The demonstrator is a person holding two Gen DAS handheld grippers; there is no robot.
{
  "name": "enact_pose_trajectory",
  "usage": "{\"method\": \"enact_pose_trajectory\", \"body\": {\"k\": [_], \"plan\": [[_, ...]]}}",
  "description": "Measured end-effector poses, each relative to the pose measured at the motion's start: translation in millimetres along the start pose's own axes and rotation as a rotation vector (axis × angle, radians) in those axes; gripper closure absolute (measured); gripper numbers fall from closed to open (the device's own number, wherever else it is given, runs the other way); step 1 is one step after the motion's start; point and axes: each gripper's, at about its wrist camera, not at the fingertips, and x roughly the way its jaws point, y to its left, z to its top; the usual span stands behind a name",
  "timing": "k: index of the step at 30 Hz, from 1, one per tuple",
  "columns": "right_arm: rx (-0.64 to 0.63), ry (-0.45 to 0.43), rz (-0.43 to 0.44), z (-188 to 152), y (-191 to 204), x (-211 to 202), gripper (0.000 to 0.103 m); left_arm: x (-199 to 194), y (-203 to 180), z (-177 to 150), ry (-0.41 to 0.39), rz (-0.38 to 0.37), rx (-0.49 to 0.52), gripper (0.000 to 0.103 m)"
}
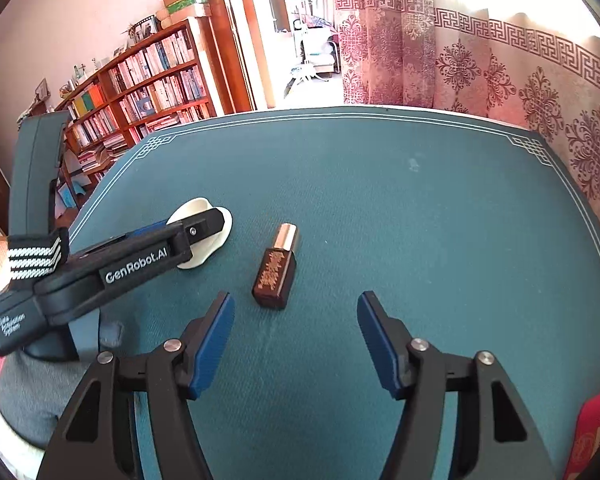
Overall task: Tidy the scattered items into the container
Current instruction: 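Grasp the brown bottle with the right tool while the left tool grasps the white cup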
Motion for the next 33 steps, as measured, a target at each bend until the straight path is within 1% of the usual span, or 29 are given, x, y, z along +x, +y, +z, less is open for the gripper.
{"method": "enact_pose_trajectory", "body": {"k": [2, 5, 6, 7, 8, 9, 10, 11, 16, 23, 27, 33], "plan": [[-0.017, 0.009, -0.007, 4, 6, 10, 0.04, 1, -1, 1, -0.001, 0.001, -0.003, 0.049], [-0.038, 0.029, -0.025, 7, 12, 26, 0.048, 1, 0, 1, -0.002, 0.001, -0.007, 0.049], [-0.046, 0.036, -0.037, 7, 13, 32, 0.053, 1, 0, 1, -0.003, 0.0, -0.008, 0.049], [-0.056, 0.045, -0.052, 7, 14, 37, 0.056, 1, 0, 0, -0.003, 0.0, -0.009, 0.049], [-0.072, 0.029, -0.069, 7, 15, 38, 0.061, 1, 0, 0, -0.003, -0.001, -0.009, 0.049], [-0.077, 0.032, -0.077, 8, 15, 38, 0.067, 1, 0, 0, -0.003, -0.001, -0.009, 0.049], [-0.073, 0.031, -0.076, 9, 14, 38, 0.071, 1, 0, 0, -0.003, -0.002, -0.01, 0.049], [-0.069, 0.033, -0.07, 9, 12, 37, 0.08, 1, 1, -1, -0.003, -0.003, -0.01, 0.049], [-0.021, 0.038, -0.046, -3, -3, 23, 0.081, -1, 1, -2, -0.004, -0.002, -0.009, 0.049], [0.035, 0.013, 0.009, -29, -15, -22, 0.081, -9, -17, -10, 0.006, 0.023, 0.043, 0.049], [0.075, -0.023, 0.035, -47, -22, -55, 0.081, -19, -36, -28, 0.023, 0.009, 0.09, 0.049], [0.157, -0.077, 0.052, -78, -42, -106, 0.081, -48, -78, -54, 0.02, -0.061, 0.159, 0.049]]}}
